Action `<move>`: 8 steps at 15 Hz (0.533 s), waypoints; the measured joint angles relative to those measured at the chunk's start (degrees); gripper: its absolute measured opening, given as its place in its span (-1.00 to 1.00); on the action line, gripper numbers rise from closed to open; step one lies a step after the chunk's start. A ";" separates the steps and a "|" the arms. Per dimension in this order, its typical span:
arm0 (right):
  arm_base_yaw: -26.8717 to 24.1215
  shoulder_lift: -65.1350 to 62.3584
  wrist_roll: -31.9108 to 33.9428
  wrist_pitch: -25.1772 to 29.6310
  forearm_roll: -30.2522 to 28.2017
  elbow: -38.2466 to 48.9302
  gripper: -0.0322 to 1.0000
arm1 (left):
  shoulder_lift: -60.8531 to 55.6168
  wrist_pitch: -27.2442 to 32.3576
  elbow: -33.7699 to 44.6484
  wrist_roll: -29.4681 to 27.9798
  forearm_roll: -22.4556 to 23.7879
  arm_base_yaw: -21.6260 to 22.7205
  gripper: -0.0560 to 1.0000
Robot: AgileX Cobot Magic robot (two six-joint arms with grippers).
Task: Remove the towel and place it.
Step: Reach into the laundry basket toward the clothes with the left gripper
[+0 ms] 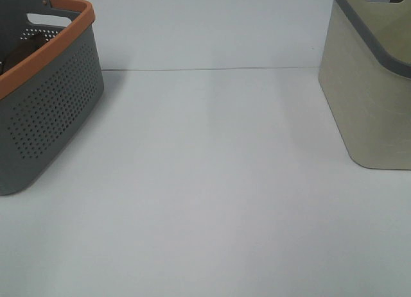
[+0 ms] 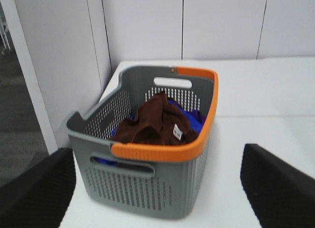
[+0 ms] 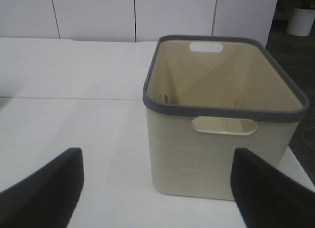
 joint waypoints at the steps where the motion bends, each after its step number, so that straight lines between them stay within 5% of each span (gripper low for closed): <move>1: 0.00 0.00 0.00 6.53 0.06 -4.53 0.63 | -0.06 6.88 -1.32 0.00 -0.11 0.00 0.73; 4: 0.00 0.00 0.00 26.30 -0.23 -8.88 0.63 | -0.17 19.42 -1.60 0.00 -1.43 0.00 0.73; 8: 0.00 0.00 0.06 26.93 -2.58 -3.78 0.63 | -0.17 20.34 2.64 0.00 -1.78 0.00 0.73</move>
